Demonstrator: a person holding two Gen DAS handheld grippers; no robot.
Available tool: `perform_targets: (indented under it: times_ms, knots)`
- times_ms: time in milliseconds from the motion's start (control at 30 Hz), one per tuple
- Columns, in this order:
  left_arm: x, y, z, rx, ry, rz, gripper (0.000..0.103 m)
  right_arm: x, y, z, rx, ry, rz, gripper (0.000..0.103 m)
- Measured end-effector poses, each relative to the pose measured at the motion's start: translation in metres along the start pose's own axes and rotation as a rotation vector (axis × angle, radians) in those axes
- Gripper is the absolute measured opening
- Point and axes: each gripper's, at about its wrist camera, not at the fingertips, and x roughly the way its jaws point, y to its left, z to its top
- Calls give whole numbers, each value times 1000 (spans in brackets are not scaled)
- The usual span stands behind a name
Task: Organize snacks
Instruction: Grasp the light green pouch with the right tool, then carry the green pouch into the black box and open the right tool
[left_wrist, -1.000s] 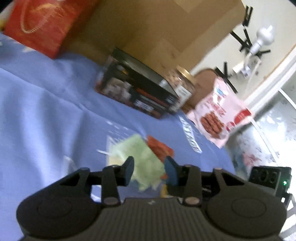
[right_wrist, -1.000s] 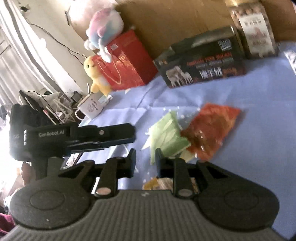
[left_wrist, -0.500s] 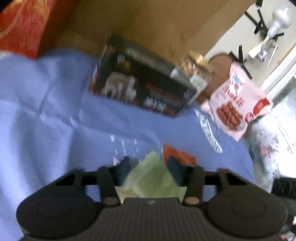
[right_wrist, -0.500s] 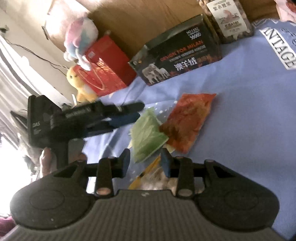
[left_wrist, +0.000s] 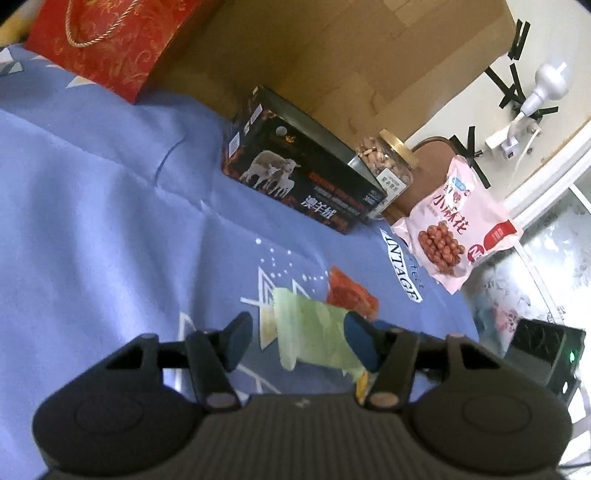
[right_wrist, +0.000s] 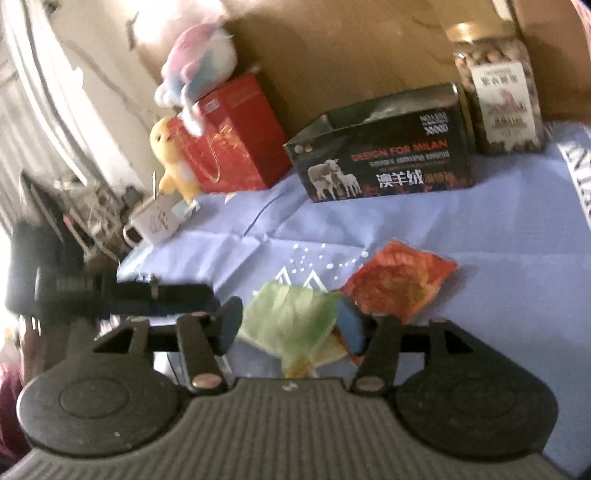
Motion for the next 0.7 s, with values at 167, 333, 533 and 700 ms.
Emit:
perform_targets:
  times_ms: [167, 333, 533, 700]
  knots:
    - [26, -8, -4, 28, 69, 4, 60, 11, 10, -6, -131, 72, -62, 62]
    - [38, -16, -12, 49, 114, -27, 35, 30, 30, -18, -270, 115, -74, 45]
    - [22, -37, 16, 121, 43, -23, 35, 32, 33, -2, -315, 38, -104, 36]
    - [29, -62, 53, 200, -19, -21, 35, 26, 25, 31, -306, -89, -121, 36]
